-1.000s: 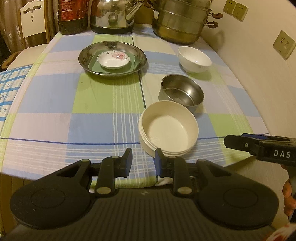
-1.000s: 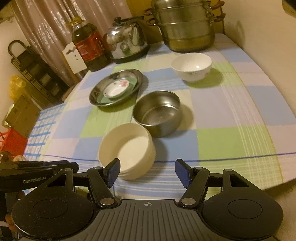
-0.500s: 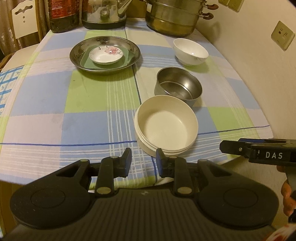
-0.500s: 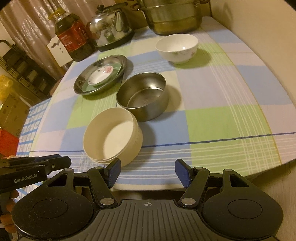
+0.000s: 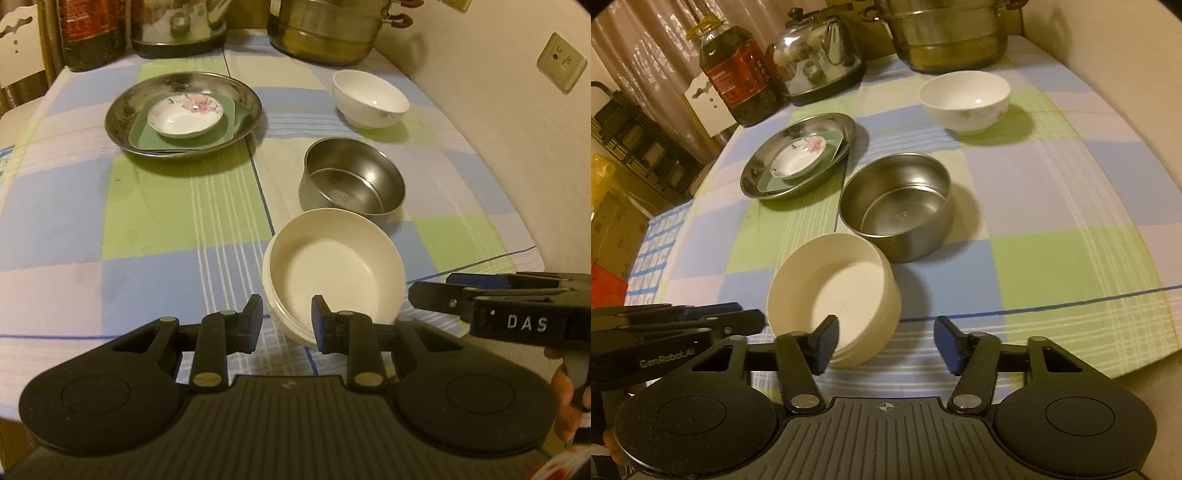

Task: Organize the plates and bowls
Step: 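Close both tools on the rim of the cream bowl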

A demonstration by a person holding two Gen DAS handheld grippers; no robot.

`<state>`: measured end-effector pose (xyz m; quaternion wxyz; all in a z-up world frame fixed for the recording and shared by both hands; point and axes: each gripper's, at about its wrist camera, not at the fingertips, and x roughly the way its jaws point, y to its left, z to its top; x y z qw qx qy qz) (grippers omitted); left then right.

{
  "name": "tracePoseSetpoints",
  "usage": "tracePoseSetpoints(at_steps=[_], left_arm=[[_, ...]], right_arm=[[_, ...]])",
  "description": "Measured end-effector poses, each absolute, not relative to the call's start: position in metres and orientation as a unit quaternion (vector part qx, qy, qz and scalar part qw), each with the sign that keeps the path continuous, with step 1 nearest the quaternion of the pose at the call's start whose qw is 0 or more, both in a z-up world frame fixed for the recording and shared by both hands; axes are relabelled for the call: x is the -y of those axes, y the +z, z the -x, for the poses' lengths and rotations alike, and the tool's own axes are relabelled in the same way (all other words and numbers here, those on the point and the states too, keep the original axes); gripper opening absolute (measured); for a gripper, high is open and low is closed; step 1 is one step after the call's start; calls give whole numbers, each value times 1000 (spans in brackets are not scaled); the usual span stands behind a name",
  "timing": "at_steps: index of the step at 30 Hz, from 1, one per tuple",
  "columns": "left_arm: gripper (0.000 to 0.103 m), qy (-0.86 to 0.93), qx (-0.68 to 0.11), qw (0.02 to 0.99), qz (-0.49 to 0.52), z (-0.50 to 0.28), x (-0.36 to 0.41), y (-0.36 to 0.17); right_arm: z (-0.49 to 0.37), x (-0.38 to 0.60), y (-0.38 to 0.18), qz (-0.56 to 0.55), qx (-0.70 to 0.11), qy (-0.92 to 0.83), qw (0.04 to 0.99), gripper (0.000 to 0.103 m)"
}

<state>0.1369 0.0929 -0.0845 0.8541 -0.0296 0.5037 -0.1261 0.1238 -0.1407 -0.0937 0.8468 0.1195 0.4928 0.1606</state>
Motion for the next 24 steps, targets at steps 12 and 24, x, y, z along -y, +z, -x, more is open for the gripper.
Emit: tracePoseSetpoints(at_steps=[12,24], left_arm=[[25,-164,-532,830,2,-172,-96,-112],[16,-220,-544,810,-10,-187,-100,-121]], right_arm=[[-142,123,-116,-132,-513,124,839,43],[-148,111,-123,-141,-527,95,833,18]])
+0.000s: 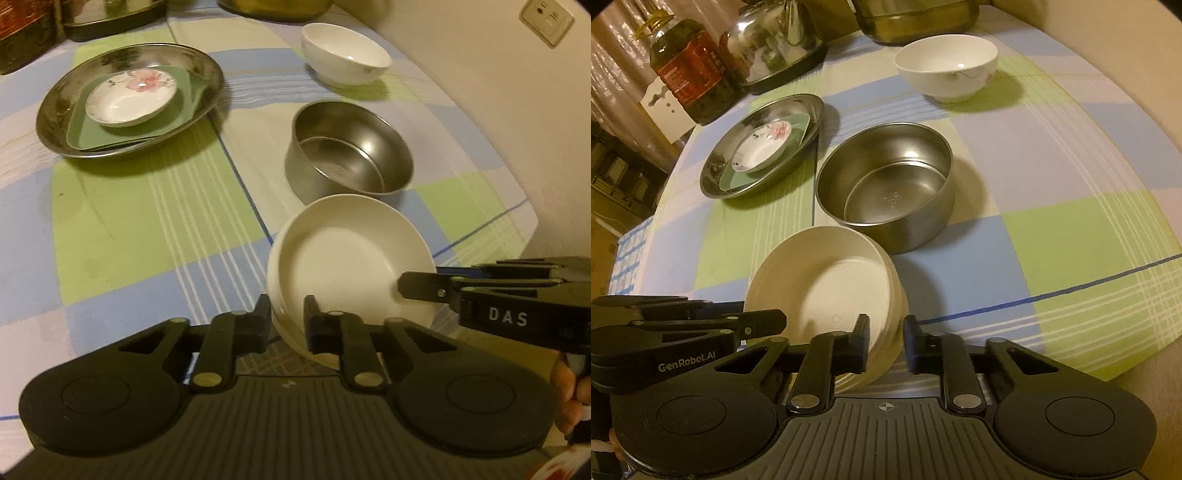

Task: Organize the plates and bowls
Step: 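Close both tools on the rim of the cream bowl, then lift the cream bowl with both tools and carry it toward the white bowl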

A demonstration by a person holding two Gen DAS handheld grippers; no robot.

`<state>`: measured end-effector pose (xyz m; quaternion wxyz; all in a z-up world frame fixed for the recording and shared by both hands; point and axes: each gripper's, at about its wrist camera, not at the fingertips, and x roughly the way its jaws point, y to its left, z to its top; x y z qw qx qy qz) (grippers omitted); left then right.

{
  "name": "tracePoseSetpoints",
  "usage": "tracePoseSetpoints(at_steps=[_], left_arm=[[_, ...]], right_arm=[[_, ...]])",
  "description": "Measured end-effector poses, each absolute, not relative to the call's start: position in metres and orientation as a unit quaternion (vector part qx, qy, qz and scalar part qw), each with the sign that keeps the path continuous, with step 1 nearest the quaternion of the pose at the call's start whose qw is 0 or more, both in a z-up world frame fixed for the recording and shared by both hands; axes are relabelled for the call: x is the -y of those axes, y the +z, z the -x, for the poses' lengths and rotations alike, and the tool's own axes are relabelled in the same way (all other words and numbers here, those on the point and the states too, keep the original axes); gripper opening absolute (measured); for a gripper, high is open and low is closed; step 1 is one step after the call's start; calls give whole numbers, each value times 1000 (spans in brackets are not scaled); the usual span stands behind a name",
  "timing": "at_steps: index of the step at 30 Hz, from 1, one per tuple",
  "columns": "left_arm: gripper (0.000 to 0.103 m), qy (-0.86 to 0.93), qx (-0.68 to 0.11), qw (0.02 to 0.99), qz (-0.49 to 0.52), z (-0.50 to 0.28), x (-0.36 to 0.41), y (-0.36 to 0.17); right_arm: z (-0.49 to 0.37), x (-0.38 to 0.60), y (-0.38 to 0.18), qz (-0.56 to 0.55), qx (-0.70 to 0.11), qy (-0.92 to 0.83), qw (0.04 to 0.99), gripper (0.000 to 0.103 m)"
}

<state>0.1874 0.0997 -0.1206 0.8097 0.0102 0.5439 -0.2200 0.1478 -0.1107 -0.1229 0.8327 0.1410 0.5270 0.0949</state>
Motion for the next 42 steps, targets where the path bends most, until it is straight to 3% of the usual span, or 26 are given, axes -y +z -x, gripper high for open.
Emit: tracePoseSetpoints(at_steps=[25,42], left_arm=[[16,-280,-479,831,-50,-226,-106,-59],[16,-248,-433,866,-29,-315,-15,-36]], right_arm=[[-172,95,-60,-165,-488,55,855,17],[-265,176,-39,-155,-451,58,877,17]])
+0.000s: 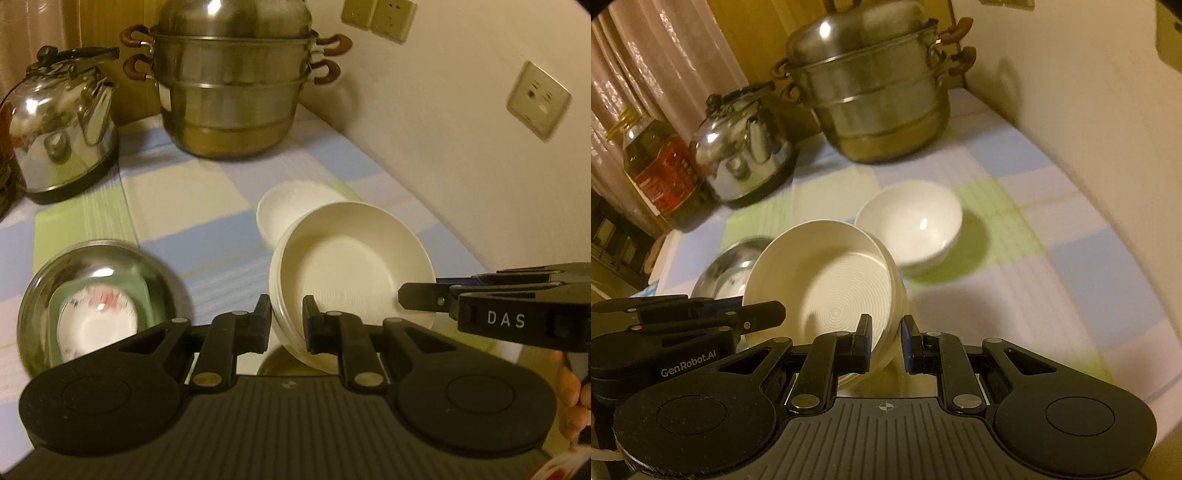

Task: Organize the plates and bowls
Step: 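Lift the cream bowl with both tools and carry it toward the white bowl, then lower the cream bowl onto the white bowl and open both tools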

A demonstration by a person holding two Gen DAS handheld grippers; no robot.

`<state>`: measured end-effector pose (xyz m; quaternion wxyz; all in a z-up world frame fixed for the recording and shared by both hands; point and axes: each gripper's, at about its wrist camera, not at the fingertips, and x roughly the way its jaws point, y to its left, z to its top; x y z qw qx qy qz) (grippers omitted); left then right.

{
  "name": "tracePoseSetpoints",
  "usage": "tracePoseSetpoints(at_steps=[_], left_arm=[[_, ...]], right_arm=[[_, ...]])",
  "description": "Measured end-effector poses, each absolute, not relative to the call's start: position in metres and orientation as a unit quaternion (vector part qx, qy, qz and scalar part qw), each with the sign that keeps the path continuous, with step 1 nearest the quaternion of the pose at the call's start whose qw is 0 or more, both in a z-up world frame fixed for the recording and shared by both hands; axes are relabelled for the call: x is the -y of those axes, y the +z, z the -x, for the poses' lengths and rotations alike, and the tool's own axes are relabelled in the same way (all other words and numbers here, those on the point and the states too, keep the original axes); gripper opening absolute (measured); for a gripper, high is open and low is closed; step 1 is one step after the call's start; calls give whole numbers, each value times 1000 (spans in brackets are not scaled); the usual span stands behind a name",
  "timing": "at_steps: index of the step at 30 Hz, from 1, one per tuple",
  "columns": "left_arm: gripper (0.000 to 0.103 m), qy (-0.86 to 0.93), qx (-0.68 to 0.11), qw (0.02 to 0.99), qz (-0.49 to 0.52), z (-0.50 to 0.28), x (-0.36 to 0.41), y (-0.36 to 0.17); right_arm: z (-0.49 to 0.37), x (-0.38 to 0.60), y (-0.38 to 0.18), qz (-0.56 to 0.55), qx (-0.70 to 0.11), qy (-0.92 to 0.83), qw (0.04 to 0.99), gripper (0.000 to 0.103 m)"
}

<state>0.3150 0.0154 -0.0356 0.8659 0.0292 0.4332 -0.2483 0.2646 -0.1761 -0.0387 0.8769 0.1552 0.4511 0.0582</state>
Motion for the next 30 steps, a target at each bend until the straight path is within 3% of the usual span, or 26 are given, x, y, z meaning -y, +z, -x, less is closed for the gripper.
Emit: tracePoseSetpoints(at_steps=[16,30], left_arm=[[16,-193,-453,870,-10,-387,36,-59],[16,-169,-470,866,-5,-415,46,-73]], right_arm=[[-363,226,-58,-146,-450,82,877,17],[-399,235,-80,-156,-473,92,862,17]])
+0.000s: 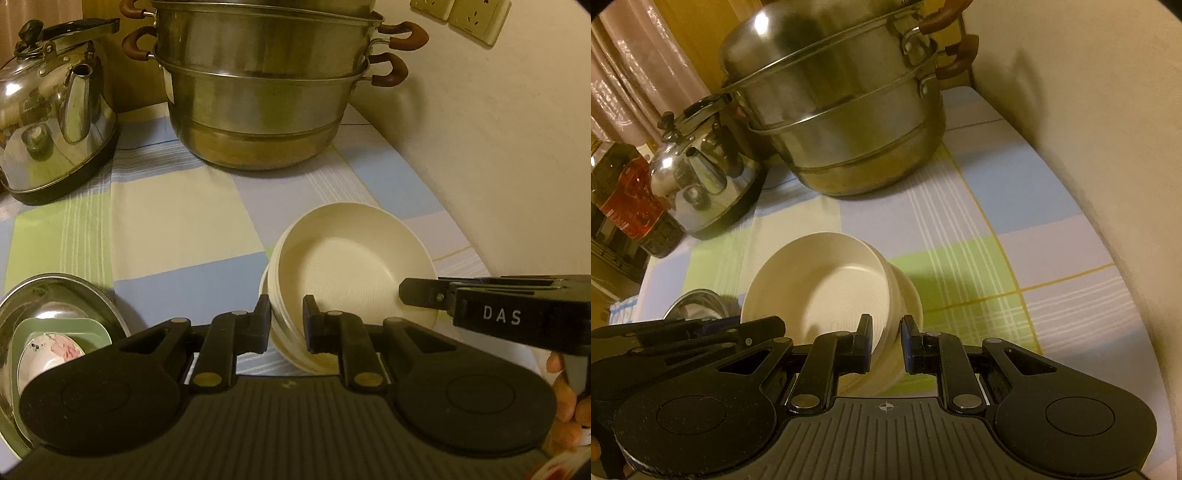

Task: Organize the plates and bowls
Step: 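Lower the cream bowl onto the white bowl and open both tools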

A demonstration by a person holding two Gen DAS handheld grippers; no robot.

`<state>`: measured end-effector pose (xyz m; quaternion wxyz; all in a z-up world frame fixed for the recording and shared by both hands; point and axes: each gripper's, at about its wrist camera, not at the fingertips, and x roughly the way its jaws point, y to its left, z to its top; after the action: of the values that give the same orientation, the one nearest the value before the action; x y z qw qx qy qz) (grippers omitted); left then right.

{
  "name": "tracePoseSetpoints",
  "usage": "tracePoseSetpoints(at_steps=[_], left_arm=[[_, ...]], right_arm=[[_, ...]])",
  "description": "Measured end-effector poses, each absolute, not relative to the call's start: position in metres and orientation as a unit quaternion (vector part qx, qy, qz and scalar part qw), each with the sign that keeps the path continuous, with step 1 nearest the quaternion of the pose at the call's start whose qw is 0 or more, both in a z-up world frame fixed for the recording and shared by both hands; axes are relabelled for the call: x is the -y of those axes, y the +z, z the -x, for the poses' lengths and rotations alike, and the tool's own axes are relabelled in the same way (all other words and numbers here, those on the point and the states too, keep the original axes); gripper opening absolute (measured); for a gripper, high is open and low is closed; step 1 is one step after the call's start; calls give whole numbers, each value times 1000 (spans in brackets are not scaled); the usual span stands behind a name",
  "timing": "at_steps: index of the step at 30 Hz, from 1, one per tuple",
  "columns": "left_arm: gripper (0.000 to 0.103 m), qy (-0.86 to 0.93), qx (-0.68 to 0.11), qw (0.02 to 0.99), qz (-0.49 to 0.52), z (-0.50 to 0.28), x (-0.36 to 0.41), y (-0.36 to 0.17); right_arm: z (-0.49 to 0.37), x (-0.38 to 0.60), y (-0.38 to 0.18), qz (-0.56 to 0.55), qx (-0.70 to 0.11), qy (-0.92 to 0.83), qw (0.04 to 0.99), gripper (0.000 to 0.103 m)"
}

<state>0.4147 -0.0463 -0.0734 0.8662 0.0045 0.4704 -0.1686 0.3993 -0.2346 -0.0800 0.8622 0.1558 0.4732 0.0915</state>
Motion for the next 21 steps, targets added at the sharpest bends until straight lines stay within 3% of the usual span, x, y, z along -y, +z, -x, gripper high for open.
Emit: tracePoseSetpoints(at_steps=[21], left_arm=[[17,-145,-497,855,2,-426,54,-88]], right_arm=[[-413,238,-95,-156,-499,93,848,17]])
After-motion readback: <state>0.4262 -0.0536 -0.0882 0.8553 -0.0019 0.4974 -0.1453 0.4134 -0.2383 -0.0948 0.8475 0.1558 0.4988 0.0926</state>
